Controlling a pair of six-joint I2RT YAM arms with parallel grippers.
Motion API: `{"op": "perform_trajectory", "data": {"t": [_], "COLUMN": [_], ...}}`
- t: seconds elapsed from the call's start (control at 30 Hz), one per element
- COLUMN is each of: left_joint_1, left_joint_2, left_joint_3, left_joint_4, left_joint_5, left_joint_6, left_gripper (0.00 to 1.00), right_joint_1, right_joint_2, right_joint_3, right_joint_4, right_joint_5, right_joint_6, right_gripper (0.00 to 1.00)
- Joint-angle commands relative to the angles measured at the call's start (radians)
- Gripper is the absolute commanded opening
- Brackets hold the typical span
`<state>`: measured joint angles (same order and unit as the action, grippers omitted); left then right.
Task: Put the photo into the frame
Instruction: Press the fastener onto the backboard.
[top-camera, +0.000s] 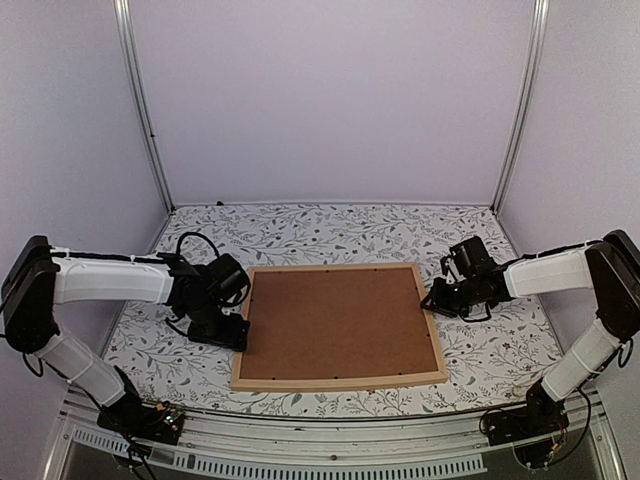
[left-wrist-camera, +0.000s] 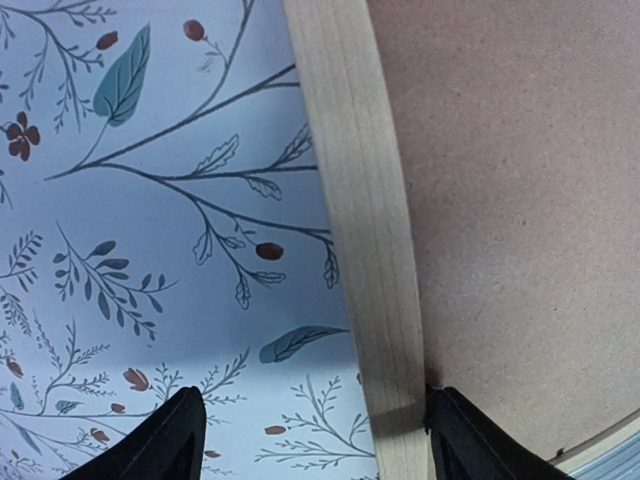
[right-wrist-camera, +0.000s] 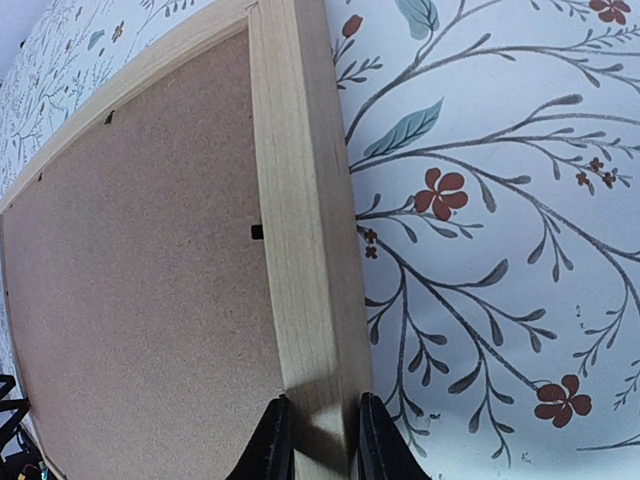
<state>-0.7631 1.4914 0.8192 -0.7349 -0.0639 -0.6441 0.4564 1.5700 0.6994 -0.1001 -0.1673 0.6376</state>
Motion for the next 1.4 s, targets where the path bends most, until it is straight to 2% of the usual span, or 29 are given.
{"op": "perform_trajectory", "data": {"t": [0.0,0.17,0.47,0.83,1.37], "left_joint_1": [-0.037,-0.054,-0.06,-0.029,-0.049], "left_joint_2": [0.064,0.079,-0.025,0.004,0.094], "left_joint_3": [-0.013,0.007,0.067,0.075,0.081], "left_joint_4": [0.038,0.037,-0.078,-0.134,-0.079], "left_joint_5": [0.035,0.027,-0.064,-0.149,-0.088], "left_joint_6": [-0.009,-0.018,-0.04,-0.038,-0.031], "left_gripper": [0.79,0.79,0.8,0.81,0.8], "right_joint_1": [0.021,0.021,0.021,0.022,0.021], "right_joint_2": [0.021,0.024,0.038,0.046,0.037], "right_joint_3": [-0.023,-0.022,-0.015,-0.014,-0.039], "right_joint_4": [-0.088,-0.084,-0.079,-0.079,-0.067], "right_joint_5": [-0.042,-0.043,-0.049,-0.053,-0.055], "right_joint_6": [0.027,0.027,0.021,0.016,0.023], "right_gripper": [0.05,0.05,0.05,0.05,0.05]}}
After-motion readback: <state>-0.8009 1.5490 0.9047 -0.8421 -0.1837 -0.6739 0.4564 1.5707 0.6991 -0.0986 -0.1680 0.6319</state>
